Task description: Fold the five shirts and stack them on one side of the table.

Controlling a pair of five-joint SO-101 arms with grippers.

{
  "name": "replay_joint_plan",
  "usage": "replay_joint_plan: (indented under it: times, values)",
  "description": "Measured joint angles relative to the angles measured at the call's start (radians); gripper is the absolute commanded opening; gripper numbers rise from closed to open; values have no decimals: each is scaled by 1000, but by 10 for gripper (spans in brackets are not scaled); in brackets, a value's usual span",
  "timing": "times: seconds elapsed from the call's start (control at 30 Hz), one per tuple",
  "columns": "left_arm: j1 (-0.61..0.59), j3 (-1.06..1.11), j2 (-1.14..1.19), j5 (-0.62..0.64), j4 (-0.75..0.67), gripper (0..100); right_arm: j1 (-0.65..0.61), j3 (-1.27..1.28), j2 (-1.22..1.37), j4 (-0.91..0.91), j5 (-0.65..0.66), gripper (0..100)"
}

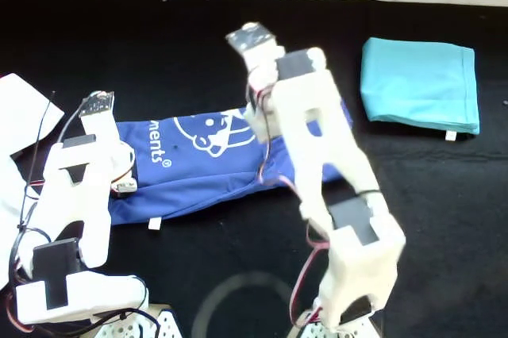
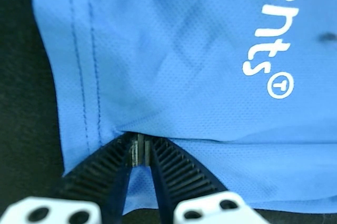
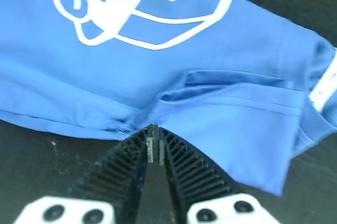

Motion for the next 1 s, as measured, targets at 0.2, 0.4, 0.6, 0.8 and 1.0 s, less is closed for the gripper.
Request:
replay_joint_plan:
  times: [0.2, 0.4, 0.6, 0.8, 1.0]
  values:
    - [0, 0, 0, 0, 0, 9, -17, 486, -187, -362, -12, 6]
    - [0, 0, 0, 0, 0, 9, -98, 628, -192, -445, -14, 6]
    - [0, 0, -5, 0, 9, 9, -133, 641, -183, -470, -14, 6]
    - [-11, -48, -120, 6, 207, 11, -137, 680, -184, -413, -14, 6]
    - [-12, -170, -275, 5, 411, 14, -138, 701, -184, -361, -14, 6]
